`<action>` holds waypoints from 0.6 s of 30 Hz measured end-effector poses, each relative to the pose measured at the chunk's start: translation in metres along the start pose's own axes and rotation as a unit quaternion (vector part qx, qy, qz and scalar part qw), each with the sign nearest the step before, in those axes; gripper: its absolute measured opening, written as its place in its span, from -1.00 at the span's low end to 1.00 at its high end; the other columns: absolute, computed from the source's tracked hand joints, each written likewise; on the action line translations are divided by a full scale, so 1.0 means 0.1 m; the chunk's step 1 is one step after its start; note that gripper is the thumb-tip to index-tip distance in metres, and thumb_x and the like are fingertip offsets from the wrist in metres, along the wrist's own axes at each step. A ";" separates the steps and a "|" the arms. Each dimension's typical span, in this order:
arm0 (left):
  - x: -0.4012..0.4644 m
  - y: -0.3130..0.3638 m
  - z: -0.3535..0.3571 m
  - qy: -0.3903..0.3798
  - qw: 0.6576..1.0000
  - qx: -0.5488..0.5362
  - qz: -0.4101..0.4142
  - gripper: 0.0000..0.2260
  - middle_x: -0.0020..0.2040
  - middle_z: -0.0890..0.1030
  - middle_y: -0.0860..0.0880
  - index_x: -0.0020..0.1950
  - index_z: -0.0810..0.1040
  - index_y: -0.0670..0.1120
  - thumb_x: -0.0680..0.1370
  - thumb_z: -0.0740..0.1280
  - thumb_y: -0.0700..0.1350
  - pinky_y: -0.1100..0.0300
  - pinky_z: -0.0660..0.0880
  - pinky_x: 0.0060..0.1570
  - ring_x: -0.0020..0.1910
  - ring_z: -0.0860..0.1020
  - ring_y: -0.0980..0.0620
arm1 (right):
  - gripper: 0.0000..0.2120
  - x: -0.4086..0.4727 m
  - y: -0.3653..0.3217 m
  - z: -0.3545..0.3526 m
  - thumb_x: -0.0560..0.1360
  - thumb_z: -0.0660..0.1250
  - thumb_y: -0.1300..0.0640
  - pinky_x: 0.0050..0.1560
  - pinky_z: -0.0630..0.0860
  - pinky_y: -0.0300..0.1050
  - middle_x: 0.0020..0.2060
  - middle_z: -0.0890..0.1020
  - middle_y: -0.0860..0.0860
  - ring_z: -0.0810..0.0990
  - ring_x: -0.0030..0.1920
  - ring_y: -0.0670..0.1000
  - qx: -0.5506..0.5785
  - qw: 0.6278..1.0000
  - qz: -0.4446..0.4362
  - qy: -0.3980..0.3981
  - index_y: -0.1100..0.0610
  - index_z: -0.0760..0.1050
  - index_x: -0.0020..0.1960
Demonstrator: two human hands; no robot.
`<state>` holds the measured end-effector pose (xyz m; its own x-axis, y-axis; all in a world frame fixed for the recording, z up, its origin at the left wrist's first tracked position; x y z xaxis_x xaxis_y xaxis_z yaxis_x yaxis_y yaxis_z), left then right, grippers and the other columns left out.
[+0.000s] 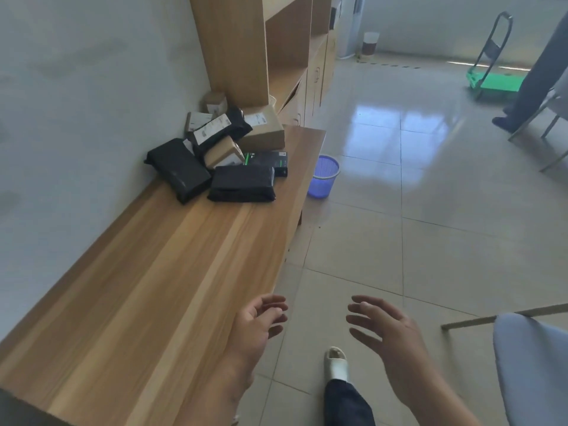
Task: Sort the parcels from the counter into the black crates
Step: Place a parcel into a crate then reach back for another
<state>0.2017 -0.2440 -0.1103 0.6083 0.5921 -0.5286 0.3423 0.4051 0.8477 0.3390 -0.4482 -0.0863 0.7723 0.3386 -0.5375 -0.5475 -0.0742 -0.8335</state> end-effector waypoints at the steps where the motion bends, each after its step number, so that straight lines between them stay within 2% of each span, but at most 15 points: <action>1: 0.12 0.06 0.03 0.009 1.000 0.005 -0.006 -0.82 0.05 0.71 -0.16 0.11 0.67 -0.16 0.62 0.29 -0.32 0.14 0.58 -0.02 -0.05 0.64 -0.01 | -0.83 0.19 -0.09 0.06 0.61 0.33 0.27 0.09 0.63 0.05 -0.04 0.74 0.18 0.72 -0.04 0.11 0.000 1.000 0.006 -0.011 0.22 0.70 0.05; 4: 0.50 0.29 0.08 0.039 0.999 0.015 -0.022 -0.82 0.12 0.69 -0.21 0.11 0.66 -0.17 0.62 0.30 -0.33 0.09 0.56 0.02 -0.03 0.63 -0.04 | -0.83 0.77 -0.42 0.27 0.61 0.33 0.26 0.09 0.63 0.05 -0.03 0.74 0.17 0.72 0.00 0.13 -0.010 0.999 0.018 -0.049 0.22 0.70 0.06; 9: 1.17 0.77 -0.02 0.104 0.994 0.022 -0.022 -0.81 0.13 0.70 -0.19 0.09 0.68 -0.13 0.61 0.33 -0.33 0.08 0.56 0.02 0.00 0.64 -0.03 | -0.84 1.68 -0.94 0.62 0.61 0.34 0.25 0.12 0.62 0.06 -0.06 0.74 0.14 0.70 -0.01 0.11 -0.038 0.992 0.037 -0.113 0.22 0.69 0.08; 11: 1.42 0.93 -0.13 0.134 0.991 0.019 -0.015 -0.81 0.13 0.69 -0.18 0.10 0.68 -0.10 0.62 0.33 -0.31 0.10 0.57 0.01 0.05 0.65 -0.05 | -0.86 2.05 -1.09 0.81 0.61 0.36 0.23 0.09 0.62 0.03 -0.02 0.74 0.14 0.70 0.02 0.12 -0.083 0.987 0.036 -0.131 0.17 0.68 0.09; 13: 1.61 1.02 -0.24 0.162 0.986 0.013 -0.027 -0.83 0.12 0.68 -0.14 0.12 0.67 -0.08 0.64 0.32 -0.27 0.09 0.57 0.05 0.11 0.64 -0.08 | -0.88 2.35 -1.22 1.06 0.60 0.39 0.20 0.06 0.58 -0.05 0.04 0.72 0.12 0.68 0.07 0.09 -0.175 0.974 0.017 -0.145 0.10 0.66 0.10; 15: 1.79 1.07 -0.30 0.180 0.983 -0.009 -0.033 -0.83 0.12 0.68 -0.13 0.13 0.66 -0.08 0.65 0.31 -0.26 0.08 0.57 0.06 0.10 0.64 -0.07 | -0.84 2.61 -1.33 1.44 0.59 0.41 0.14 -0.02 0.53 -0.17 0.10 0.66 0.03 0.64 0.12 0.02 -0.292 0.935 -0.021 -0.198 0.04 0.61 0.17; 18: 2.12 1.08 -0.31 0.195 0.979 -0.038 -0.056 -0.84 0.15 0.67 -0.15 0.14 0.65 -0.09 0.65 0.31 -0.26 0.06 0.58 0.08 0.11 0.63 -0.08 | -0.55 2.93 -1.44 2.12 0.56 0.45 -0.03 0.10 0.51 -0.17 0.26 0.54 -0.07 0.54 0.25 -0.03 -0.476 0.823 -0.102 -0.293 -0.05 0.46 0.41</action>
<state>0.3453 -0.0527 -0.1327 0.2459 0.7553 -0.6075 0.3286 0.5247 0.7853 0.5762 -0.1397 -0.0969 0.3756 0.8090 -0.4521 0.2911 -0.5661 -0.7712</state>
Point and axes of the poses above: each hand's wrist, its own x-axis towards the middle knuckle, its own z-axis out of the palm, y = z × x, the point moved 8 cm from there along x, towards the middle knuckle
